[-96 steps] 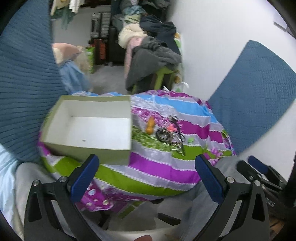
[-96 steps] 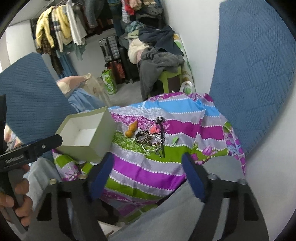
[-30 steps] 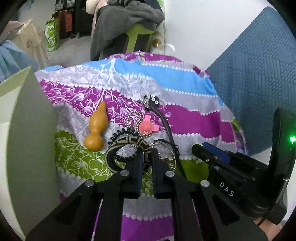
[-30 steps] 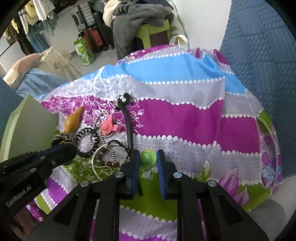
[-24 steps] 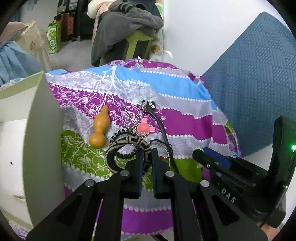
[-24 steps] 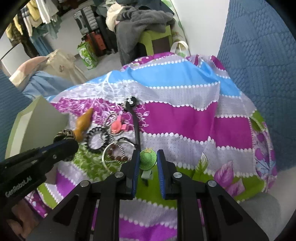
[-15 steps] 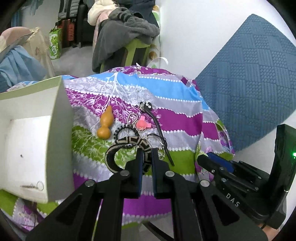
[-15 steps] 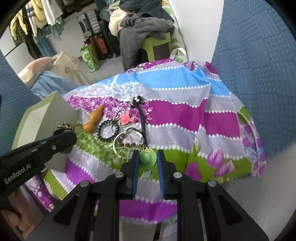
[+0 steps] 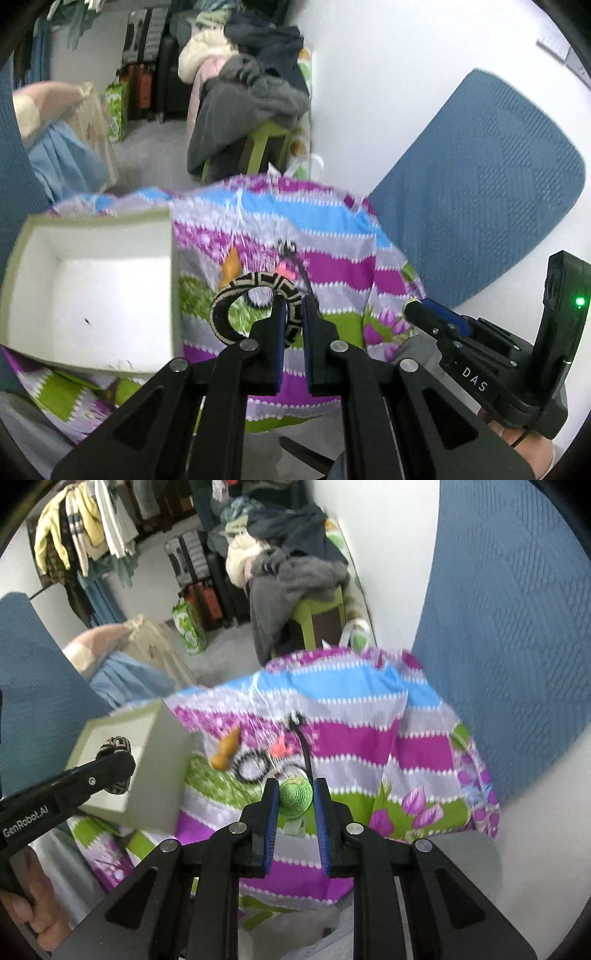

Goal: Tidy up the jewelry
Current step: 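Carry the bangle and green charm into the white box and open both tools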

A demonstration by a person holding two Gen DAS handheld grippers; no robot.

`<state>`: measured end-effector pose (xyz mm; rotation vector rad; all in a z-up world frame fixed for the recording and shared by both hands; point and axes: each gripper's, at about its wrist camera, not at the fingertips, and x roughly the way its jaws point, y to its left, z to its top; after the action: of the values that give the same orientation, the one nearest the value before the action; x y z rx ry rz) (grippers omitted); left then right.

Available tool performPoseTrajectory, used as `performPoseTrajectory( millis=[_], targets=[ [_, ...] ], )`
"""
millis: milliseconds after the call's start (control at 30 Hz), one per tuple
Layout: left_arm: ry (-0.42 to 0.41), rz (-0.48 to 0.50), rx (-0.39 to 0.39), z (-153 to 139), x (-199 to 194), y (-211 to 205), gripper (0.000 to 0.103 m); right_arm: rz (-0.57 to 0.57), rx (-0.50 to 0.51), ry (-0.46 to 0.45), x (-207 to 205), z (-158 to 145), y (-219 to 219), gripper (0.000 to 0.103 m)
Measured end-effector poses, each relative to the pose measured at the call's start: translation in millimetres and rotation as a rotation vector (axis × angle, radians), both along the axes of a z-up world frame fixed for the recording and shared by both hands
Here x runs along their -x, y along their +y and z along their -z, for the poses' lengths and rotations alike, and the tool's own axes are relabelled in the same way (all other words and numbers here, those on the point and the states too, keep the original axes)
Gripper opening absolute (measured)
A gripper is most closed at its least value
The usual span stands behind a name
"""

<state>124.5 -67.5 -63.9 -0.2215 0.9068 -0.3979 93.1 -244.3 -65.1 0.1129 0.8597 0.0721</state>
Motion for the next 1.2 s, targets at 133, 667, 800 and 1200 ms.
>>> performPoseTrajectory(
  millis=[133,667,800,1200],
  targets=[
    [-0.066,-0.012,0.001,-27.2,2.4,15.1,0.008,-0.012,0.011,-0.072,-1.2,-33.6,12.0,0.016],
    [-0.210,-0.125,-0.010,-91.5,12.7,100.3,0.008,-0.156,0.005,-0.235,-10.2,-105.6,99.0,0.016],
    [-0.207,-0.150,-0.014,-87.8,11.1,125.4,0.008,-0.194,-0.009,-0.246,-16.0,-105.8,124.5,0.016],
    [-0.167,-0.207,-0.073,-53.1,-2.3,188.5,0.008,-0.270,0.004,-0.153,-42.9,-65.0,192.3,0.016]
  ],
)
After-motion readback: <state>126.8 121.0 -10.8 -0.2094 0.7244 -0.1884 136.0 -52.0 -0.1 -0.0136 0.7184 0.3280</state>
